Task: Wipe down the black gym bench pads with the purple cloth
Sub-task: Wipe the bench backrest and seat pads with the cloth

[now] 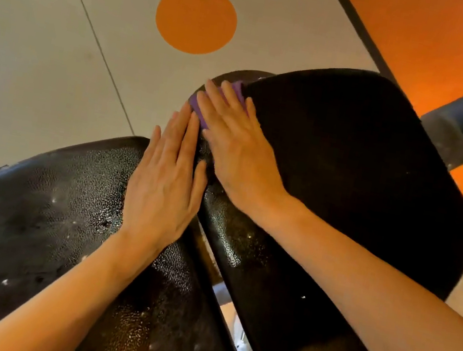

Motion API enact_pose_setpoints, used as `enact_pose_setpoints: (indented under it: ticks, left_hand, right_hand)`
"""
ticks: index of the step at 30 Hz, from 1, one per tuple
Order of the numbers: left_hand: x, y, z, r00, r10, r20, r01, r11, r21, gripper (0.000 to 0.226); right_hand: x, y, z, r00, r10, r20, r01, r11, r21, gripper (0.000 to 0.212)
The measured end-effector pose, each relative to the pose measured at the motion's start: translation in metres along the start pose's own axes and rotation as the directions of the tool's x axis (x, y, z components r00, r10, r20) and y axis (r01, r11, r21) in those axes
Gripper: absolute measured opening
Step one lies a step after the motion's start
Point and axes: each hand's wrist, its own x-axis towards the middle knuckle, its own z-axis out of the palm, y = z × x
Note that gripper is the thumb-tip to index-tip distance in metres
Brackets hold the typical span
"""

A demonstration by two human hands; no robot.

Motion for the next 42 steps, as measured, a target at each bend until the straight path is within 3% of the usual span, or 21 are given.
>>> enact_pose_setpoints:
  ticks: [2, 4, 6, 8, 10, 12, 14, 15, 17, 19, 21, 23, 26, 30, 32, 34, 38, 42]
  left_hand:
    - [0.0, -0.001, 0.0, 1.0, -0.003, 0.003, 0.003, 1.0, 0.004, 0.06]
    - [-0.001, -0.001, -0.001, 1.0, -0.004, 0.003, 0.004, 1.0, 0.01, 0.06]
    - [-0.001, -0.002, -0.001, 1.0, 0.0, 0.004, 0.0, 1.0, -0.002, 0.06]
    - [0.0, -0.002, -0.002, 1.0, 0.0, 0.007, 0.0, 0.999, -0.046, 0.06]
    - [-0.001, -0.004, -0.007, 1.0, -0.015, 0.018, 0.016, 0.997, -0.071, 0.059]
    - [-0.009, -0.013, -0.014, 0.997, -0.07, 0.014, 0.071, 0.996, -0.062, 0.059]
    - [-0.023, -0.024, -0.022, 0.992, -0.128, 0.017, 0.128, 0.991, -0.033, 0.059]
    - [-0.03, -0.029, -0.024, 0.991, -0.132, 0.018, 0.132, 0.991, -0.01, 0.059]
    - [-0.039, -0.033, -0.024, 0.994, -0.109, 0.013, 0.109, 0.994, 0.011, 0.059]
    - [-0.041, -0.033, -0.021, 0.994, -0.109, 0.007, 0.109, 0.994, -0.001, 0.059]
    - [-0.041, -0.033, -0.02, 0.992, -0.123, 0.001, 0.123, 0.992, -0.012, 0.059]
    - [-0.041, -0.033, -0.019, 0.993, -0.121, -0.004, 0.121, 0.993, -0.005, 0.059]
    - [-0.041, -0.034, -0.018, 0.994, -0.112, -0.013, 0.112, 0.994, -0.01, 0.059]
    - [-0.041, -0.033, -0.018, 0.993, -0.113, -0.018, 0.113, 0.993, -0.024, 0.06]
    - [-0.041, -0.034, -0.019, 0.993, -0.116, -0.018, 0.116, 0.993, -0.031, 0.06]
    - [-0.041, -0.033, -0.02, 0.993, -0.113, -0.019, 0.112, 0.993, -0.037, 0.06]
    - [-0.04, -0.031, -0.019, 0.992, -0.126, -0.017, 0.125, 0.992, -0.026, 0.06]
    - [-0.04, -0.032, -0.019, 0.993, -0.119, -0.019, 0.119, 0.993, -0.025, 0.06]
  right_hand:
    - [-0.002, 0.029, -0.016, 0.993, -0.074, 0.092, 0.076, 0.997, -0.02, 0.054]
    - [-0.005, 0.076, -0.036, 0.984, 0.154, 0.087, -0.15, 0.987, -0.053, 0.06]
    - [-0.009, 0.106, -0.052, 0.87, 0.493, -0.005, -0.493, 0.87, 0.004, 0.053]
    - [-0.002, 0.083, -0.045, 0.772, 0.62, -0.139, -0.625, 0.781, 0.01, 0.049]
    - [0.007, 0.027, -0.015, 0.88, 0.432, -0.197, -0.451, 0.891, -0.059, 0.049]
    - [0.01, -0.028, 0.013, 0.993, 0.079, -0.092, -0.082, 0.996, -0.029, 0.048]
    - [0.009, -0.033, 0.015, 0.987, -0.157, 0.035, 0.158, 0.987, -0.026, 0.048]
    - [0.007, -0.016, 0.007, 0.987, -0.152, 0.056, 0.154, 0.987, -0.033, 0.05]
    - [-0.003, 0.024, -0.013, 0.998, 0.049, 0.041, -0.049, 0.999, 0.004, 0.05]
    - [-0.016, 0.047, -0.03, 0.944, 0.329, -0.029, -0.325, 0.941, 0.094, 0.048]
    - [-0.009, 0.03, -0.025, 0.898, 0.433, -0.084, -0.424, 0.9, 0.105, 0.047]
    - [0.01, 0.002, -0.006, 0.94, 0.335, -0.064, -0.33, 0.941, 0.074, 0.047]
    - [0.011, -0.014, 0.003, 0.997, 0.072, -0.014, -0.071, 0.996, 0.06, 0.047]
    - [-0.096, -0.003, -0.018, 0.979, -0.117, 0.166, 0.118, 0.993, 0.006, 0.059]
    - [-0.133, -0.007, -0.025, 0.963, -0.145, 0.229, 0.153, 0.988, -0.018, 0.057]
    - [-0.104, -0.01, -0.019, 0.964, -0.146, 0.222, 0.149, 0.989, 0.0, 0.057]
    - [-0.007, -0.031, 0.003, 0.995, -0.075, 0.063, 0.079, 0.994, -0.07, 0.049]
    - [-0.107, -0.026, -0.005, 0.963, -0.202, 0.177, 0.223, 0.969, -0.111, 0.05]
